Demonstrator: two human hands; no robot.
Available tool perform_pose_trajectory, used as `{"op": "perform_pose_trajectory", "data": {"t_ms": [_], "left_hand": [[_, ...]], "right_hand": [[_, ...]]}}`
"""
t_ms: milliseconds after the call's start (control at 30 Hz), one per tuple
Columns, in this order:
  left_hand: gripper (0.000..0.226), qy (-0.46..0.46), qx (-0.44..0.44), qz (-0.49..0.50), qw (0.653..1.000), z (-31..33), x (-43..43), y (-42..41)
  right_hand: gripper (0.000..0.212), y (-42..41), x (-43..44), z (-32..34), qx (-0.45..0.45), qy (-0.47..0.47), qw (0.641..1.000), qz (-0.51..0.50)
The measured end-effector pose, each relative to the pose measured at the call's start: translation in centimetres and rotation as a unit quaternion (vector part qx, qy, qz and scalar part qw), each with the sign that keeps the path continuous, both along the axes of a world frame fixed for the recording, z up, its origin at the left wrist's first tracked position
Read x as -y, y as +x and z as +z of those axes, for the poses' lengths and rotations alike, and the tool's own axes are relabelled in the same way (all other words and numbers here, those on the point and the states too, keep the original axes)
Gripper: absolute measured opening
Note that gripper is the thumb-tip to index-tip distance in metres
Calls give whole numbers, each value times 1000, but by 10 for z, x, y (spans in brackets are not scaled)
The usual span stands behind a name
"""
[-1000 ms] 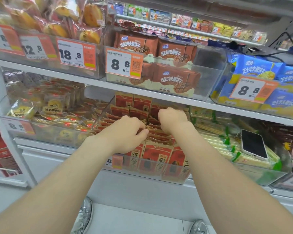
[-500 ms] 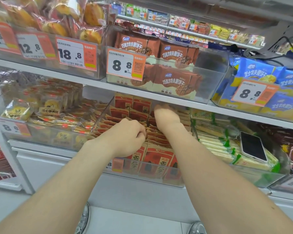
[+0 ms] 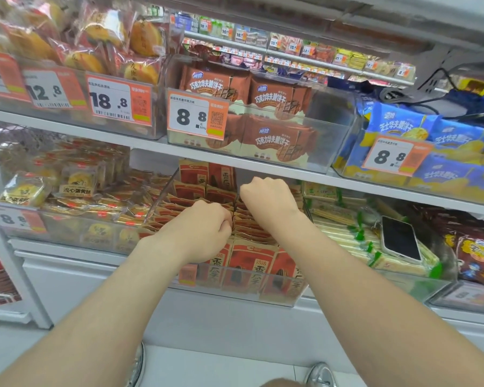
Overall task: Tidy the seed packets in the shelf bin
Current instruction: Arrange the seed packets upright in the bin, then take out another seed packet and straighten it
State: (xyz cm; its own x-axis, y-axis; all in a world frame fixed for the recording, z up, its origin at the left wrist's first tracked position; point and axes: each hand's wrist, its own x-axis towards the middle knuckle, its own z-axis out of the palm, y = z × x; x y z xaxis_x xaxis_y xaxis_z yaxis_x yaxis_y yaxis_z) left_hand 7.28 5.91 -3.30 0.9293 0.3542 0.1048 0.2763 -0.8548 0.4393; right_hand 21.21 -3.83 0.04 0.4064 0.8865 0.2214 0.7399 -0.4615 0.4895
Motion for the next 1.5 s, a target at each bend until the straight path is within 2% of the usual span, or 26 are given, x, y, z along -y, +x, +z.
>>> {"op": "perform_pose_trajectory", "data": {"t_ms": [100,167,233,300,400,600,700,833,900,967,1067,1167,1233,1300,1400,1433,1500], "left_hand": [[33,13,26,18,999,3,1,-4],[31,25,49,35,998,7,3,-8],[31,31,63,47,996,9,5,-9],[32,32,63,54,996,9,5,-10],[34,33,54,58,996,8,1,-6],[43,36,43,88,994,3,-12,4],[34,47,25,80,995,0,-15,9],[31,63,-14,64,996,-5,-15,15],[31,64,-11,68,996,-6,-17,16],[30,59,-6,69,996,-6,-17,14],[29,51,16,67,996,-4,-13,11],[31,30,82,61,994,1,-6,7],[33,0,159,42,986,8,2,3],[26,-35,242,17,970,17,13,2],[25,-96,341,9,935,36,32,-3],[25,-108,369,9,923,41,37,-5],[25,-133,417,6,899,50,48,-7]], "right_hand": [[18,-12,22,4,22,18,999,29],[26,-19,35,6,25,29,999,32],[37,-11,43,2,40,79,994,67],[35,-5,45,2,63,90,991,78],[19,-2,40,4,58,46,993,90],[28,5,13,3,16,-35,999,21],[23,8,4,3,44,-58,996,44],[14,7,-3,-1,99,-18,990,100],[29,11,-2,-9,112,29,983,144],[31,9,6,-14,106,75,977,170],[11,3,22,-17,108,169,956,212],[31,-6,33,-14,107,269,930,226],[30,-16,38,-5,102,320,917,217],[22,-28,42,6,88,356,909,199],[16,-47,49,25,-18,435,878,198],[18,-53,52,31,-82,469,854,212],[20,-64,63,43,-209,555,771,235]]}}
